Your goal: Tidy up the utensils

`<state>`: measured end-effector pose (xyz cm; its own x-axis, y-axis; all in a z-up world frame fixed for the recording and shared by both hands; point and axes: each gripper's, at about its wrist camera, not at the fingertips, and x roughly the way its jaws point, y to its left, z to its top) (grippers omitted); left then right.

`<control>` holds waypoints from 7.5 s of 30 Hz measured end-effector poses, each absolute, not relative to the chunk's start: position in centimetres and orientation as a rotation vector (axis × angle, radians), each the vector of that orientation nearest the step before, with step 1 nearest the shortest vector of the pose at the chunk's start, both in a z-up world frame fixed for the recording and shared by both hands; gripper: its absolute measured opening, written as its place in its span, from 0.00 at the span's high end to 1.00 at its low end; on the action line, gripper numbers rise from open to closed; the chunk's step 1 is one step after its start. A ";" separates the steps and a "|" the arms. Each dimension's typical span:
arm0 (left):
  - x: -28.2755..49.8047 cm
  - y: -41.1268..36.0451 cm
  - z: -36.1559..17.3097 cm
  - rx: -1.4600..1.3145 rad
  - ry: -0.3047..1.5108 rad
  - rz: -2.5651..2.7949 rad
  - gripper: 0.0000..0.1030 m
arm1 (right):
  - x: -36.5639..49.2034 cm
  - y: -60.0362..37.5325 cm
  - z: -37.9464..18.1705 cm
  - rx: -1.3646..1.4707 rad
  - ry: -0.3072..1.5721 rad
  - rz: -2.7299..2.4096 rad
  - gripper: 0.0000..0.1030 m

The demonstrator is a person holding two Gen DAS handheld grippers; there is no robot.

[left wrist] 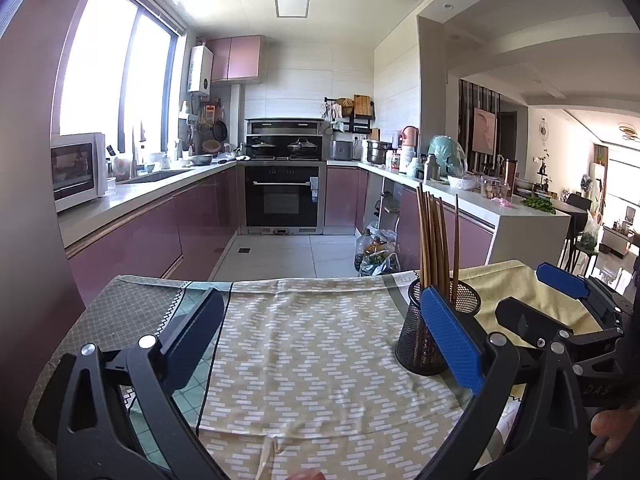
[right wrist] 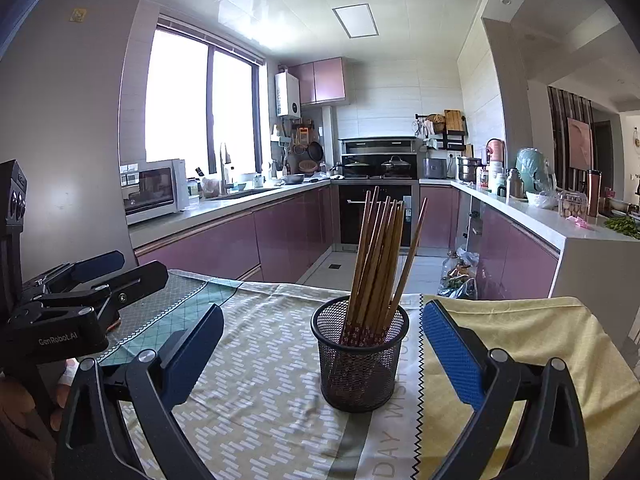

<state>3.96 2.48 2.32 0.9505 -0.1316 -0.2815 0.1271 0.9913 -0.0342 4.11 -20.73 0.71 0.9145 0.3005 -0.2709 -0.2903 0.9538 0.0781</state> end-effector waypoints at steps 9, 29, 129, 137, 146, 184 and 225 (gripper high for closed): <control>1.7 2.9 2.8 -0.004 0.230 -0.075 0.06 | 2.7 -20.2 0.8 0.033 0.257 0.298 0.06; -0.1 2.8 3.3 0.002 0.183 -0.032 0.06 | 2.1 -19.5 0.7 0.030 0.234 0.275 0.06; -0.1 3.1 3.3 -0.010 0.184 -0.027 0.06 | 1.9 -19.4 1.1 0.042 0.231 0.280 0.06; -0.1 3.1 3.3 -0.011 0.184 -0.028 0.06 | 1.9 -19.4 1.1 0.042 0.230 0.279 0.06; -0.2 3.1 3.3 -0.011 0.185 -0.027 0.06 | 1.8 -19.4 1.2 0.042 0.231 0.280 0.06; -0.3 3.2 3.0 -0.015 0.196 -0.030 0.06 | 1.9 -19.3 1.4 0.044 0.232 0.283 0.06; 2.3 3.9 1.3 0.030 0.400 -0.003 0.05 | 5.8 -23.2 -1.9 0.036 0.434 0.190 0.06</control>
